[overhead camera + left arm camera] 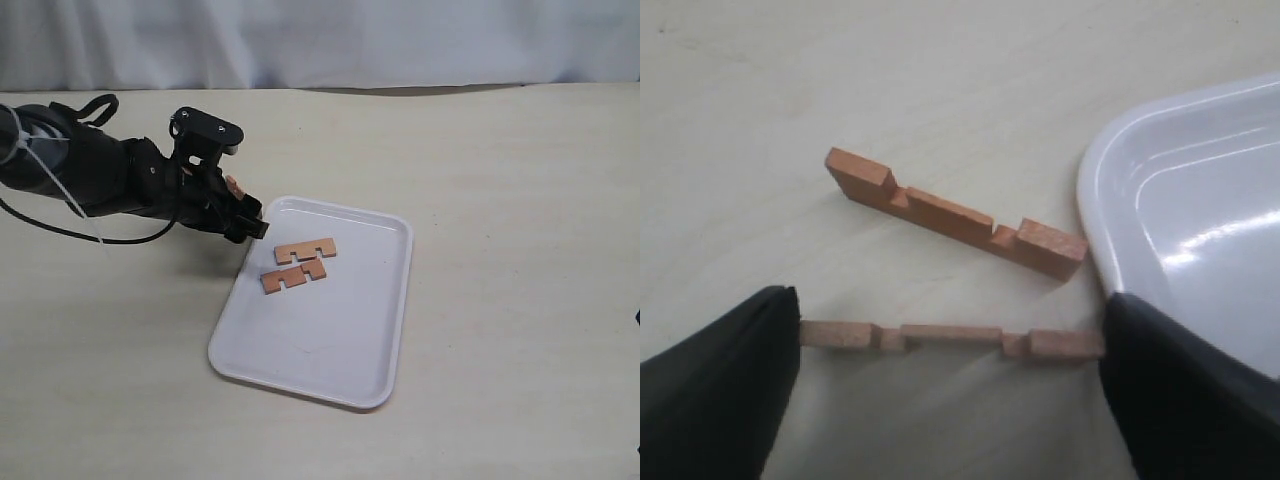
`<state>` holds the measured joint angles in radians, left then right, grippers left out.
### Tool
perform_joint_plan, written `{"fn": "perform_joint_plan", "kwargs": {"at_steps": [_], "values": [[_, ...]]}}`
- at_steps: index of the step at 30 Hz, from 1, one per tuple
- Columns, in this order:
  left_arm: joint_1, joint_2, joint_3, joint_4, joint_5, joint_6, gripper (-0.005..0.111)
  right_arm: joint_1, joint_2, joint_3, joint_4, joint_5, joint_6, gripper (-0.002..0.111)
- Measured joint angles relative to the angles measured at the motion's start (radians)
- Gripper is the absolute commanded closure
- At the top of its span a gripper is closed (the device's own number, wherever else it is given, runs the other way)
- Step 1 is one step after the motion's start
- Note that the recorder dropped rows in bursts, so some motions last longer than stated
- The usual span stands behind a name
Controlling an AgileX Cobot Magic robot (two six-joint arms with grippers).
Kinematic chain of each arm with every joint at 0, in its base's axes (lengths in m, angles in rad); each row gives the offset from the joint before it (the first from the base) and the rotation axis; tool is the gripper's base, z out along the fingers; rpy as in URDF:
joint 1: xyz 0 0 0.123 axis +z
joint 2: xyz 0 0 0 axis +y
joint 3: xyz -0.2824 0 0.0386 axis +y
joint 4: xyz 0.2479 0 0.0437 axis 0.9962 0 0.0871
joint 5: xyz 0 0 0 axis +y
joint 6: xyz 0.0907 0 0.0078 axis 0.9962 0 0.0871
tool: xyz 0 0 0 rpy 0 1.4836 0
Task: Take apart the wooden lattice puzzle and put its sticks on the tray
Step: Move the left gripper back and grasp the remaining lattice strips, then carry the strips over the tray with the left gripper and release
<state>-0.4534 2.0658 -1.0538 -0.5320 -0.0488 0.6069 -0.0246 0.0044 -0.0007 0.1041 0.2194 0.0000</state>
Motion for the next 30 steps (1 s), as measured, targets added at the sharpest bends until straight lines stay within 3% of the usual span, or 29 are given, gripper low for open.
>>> {"fn": "perform_joint_plan", "kwargs": {"at_steps": [9, 21, 25, 30], "values": [[0.0, -0.009, 0.0, 0.0, 0.015, 0.018, 0.107, 0.0, 0.0, 0.0, 0.0, 0.0, 0.0, 0.104], [-0.018, -0.208, 0.0, 0.0, 0.212, 0.061, 0.107, 0.0, 0.0, 0.0, 0.0, 0.0, 0.0, 0.104], [-0.103, -0.23, 0.0, 0.0, 0.252, 0.089, 0.107, 0.0, 0.0, 0.0, 0.0, 0.0, 0.0, 0.104], [-0.236, -0.199, 0.0, 0.0, 0.167, 0.097, 0.107, 0.0, 0.0, 0.0, 0.0, 0.0, 0.0, 0.104]]}}
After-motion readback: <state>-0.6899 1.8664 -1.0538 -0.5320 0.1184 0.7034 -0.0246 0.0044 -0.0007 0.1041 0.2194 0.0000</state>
